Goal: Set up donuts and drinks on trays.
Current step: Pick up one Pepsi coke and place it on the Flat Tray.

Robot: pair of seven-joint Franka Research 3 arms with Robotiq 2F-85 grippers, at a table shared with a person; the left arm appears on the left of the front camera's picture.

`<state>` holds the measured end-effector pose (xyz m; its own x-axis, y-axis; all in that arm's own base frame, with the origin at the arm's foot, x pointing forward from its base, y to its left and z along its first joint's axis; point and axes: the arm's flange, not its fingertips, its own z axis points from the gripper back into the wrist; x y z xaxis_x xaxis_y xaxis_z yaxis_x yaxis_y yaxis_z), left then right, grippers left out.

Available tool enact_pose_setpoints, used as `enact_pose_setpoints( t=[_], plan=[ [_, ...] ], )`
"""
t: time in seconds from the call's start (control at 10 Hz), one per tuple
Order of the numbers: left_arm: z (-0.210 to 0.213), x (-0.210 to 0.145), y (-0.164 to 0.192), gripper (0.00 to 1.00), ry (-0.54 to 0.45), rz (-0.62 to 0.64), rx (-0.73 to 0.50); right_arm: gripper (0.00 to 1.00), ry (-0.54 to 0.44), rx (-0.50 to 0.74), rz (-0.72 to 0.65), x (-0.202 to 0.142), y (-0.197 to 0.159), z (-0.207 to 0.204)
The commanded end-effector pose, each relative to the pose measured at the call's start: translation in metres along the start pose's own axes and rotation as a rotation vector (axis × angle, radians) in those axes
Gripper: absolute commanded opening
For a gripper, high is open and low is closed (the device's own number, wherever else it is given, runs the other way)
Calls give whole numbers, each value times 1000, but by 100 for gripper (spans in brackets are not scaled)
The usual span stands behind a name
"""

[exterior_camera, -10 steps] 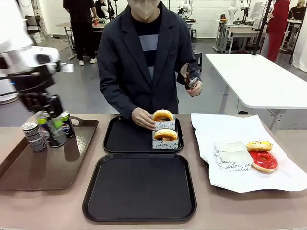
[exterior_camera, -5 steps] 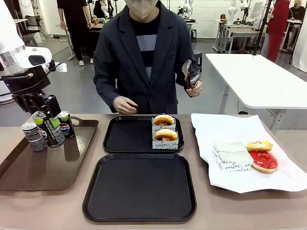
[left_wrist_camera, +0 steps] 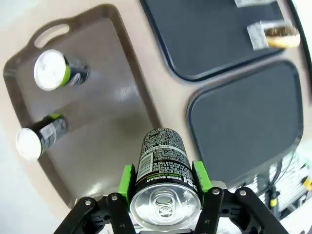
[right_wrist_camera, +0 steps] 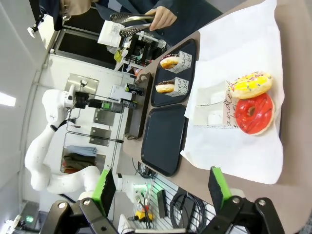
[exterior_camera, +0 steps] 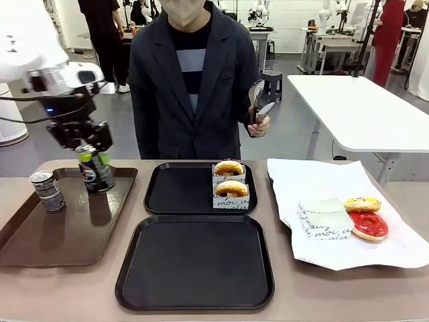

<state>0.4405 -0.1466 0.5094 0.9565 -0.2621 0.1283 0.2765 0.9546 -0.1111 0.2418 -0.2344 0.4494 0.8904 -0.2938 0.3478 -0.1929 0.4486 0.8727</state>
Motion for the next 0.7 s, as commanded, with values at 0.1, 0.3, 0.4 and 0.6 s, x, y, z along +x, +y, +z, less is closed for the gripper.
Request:
enact_pose_setpoints(
  t=[0.1, 0.3, 0.4, 0.6],
  plan=[
    [-23, 70, -44, 58, 6, 84, 28, 100, -19, 23, 18, 3, 1, 1],
    [-50, 101, -69, 58, 29, 95, 52, 100, -19, 23, 18, 3, 1, 1],
    [-63, 109, -78, 58, 21, 104, 83, 100, -19, 23, 18, 3, 1, 1],
    [-90, 120, -89, 58, 40, 119, 138, 100, -19, 23, 18, 3, 1, 1]
  ],
)
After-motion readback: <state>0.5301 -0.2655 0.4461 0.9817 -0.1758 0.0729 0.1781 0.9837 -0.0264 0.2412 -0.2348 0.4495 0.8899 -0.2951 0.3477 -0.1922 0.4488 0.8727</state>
